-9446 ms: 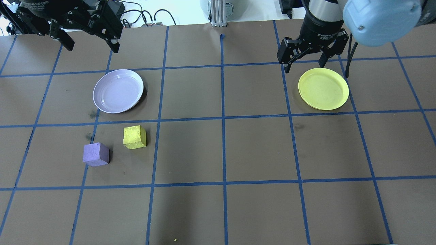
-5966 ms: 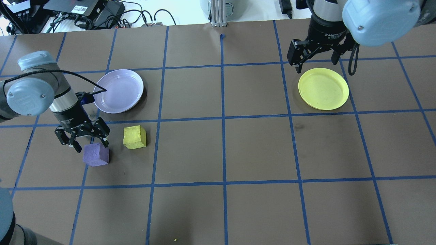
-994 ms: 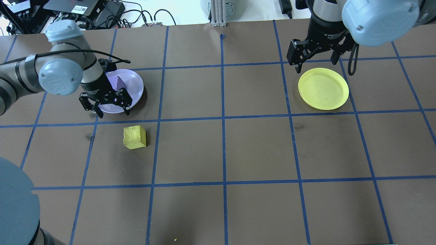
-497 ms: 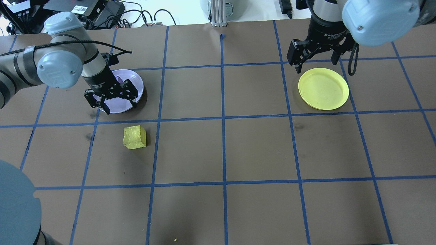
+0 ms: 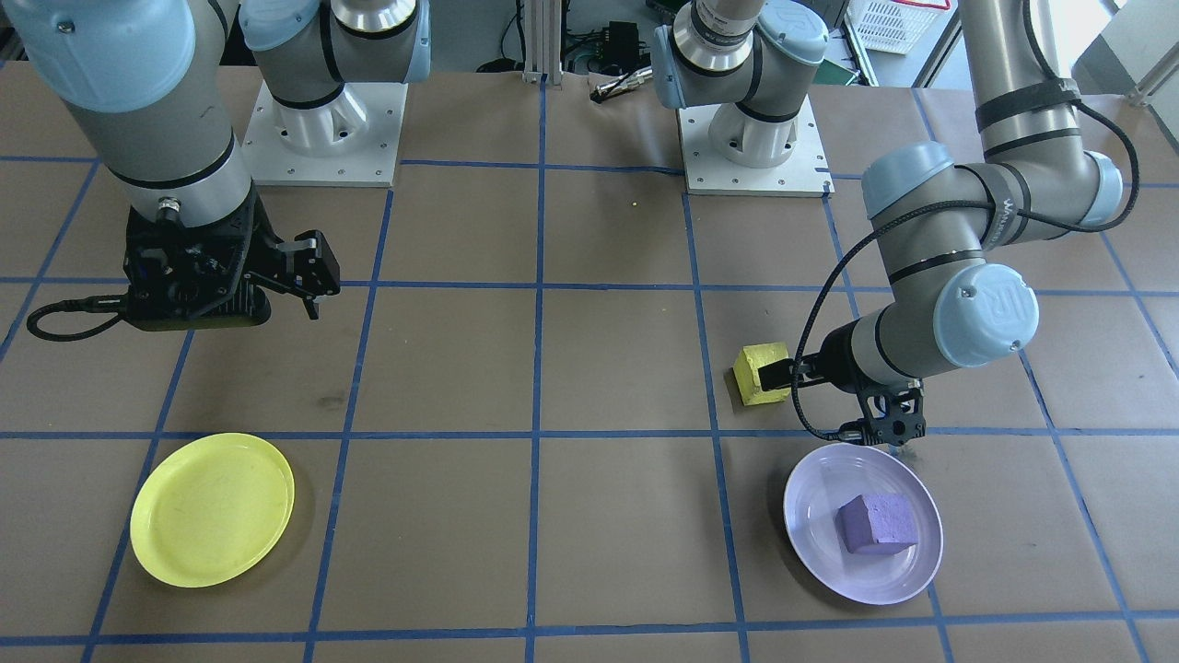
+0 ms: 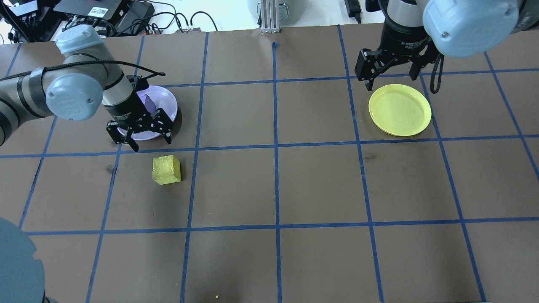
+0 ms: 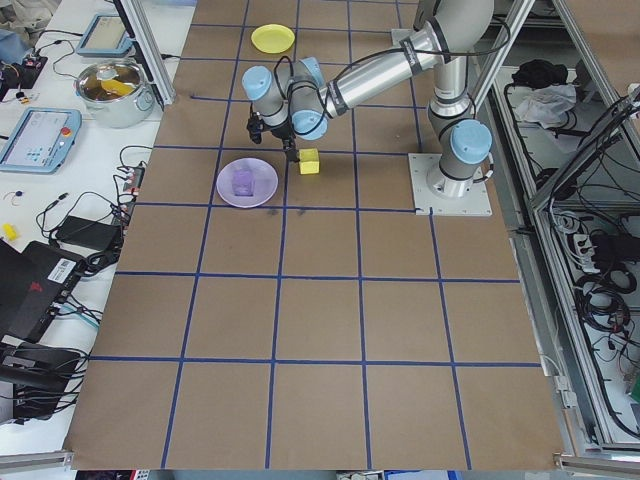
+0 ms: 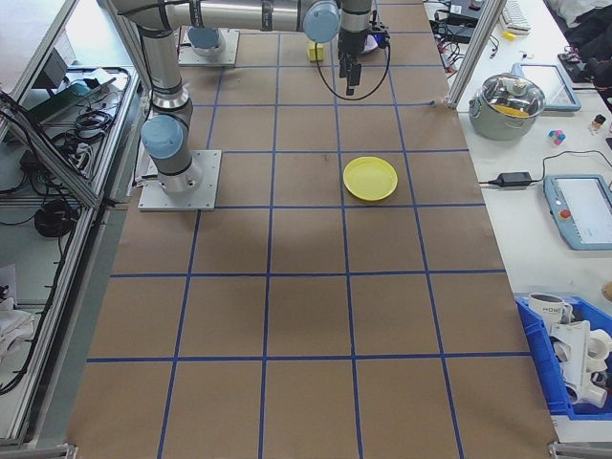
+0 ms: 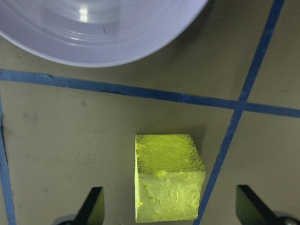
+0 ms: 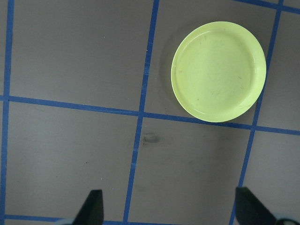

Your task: Sort blocks by color into plates

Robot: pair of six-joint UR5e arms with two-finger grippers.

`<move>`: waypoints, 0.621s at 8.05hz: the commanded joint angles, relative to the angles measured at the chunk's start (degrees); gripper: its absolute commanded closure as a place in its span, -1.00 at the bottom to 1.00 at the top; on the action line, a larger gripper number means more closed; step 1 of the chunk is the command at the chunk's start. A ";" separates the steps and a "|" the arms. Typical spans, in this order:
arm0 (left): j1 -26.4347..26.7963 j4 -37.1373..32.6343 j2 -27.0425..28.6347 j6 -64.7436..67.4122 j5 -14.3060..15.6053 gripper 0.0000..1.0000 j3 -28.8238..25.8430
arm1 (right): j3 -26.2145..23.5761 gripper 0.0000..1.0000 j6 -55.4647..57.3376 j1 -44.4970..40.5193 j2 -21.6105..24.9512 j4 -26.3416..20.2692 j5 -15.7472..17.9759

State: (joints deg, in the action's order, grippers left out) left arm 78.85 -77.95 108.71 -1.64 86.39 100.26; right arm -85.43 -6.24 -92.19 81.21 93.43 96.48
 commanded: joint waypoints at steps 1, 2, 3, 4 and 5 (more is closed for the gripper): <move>-0.18 0.26 1.49 0.41 -0.17 -1.00 4.41 | 0.00 -1.00 -0.09 0.00 0.00 0.00 0.03; -0.10 0.34 1.85 1.02 -0.26 -1.00 5.29 | 0.00 -1.00 -0.09 0.00 0.00 0.00 0.03; -0.10 0.43 2.38 1.46 -0.08 -1.00 5.56 | 0.00 -1.00 -0.09 0.00 0.00 0.00 0.03; -0.10 1.91 2.91 1.12 0.00 -0.73 5.47 | 0.00 -1.00 0.00 0.00 0.09 0.00 0.03; -0.01 3.75 3.35 0.33 0.01 -0.18 5.39 | 0.00 -1.00 0.00 0.00 0.00 0.09 0.03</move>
State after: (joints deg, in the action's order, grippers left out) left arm 78.75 -76.78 111.14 -0.56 86.32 105.55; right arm -85.43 -6.29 -92.20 81.24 93.43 96.50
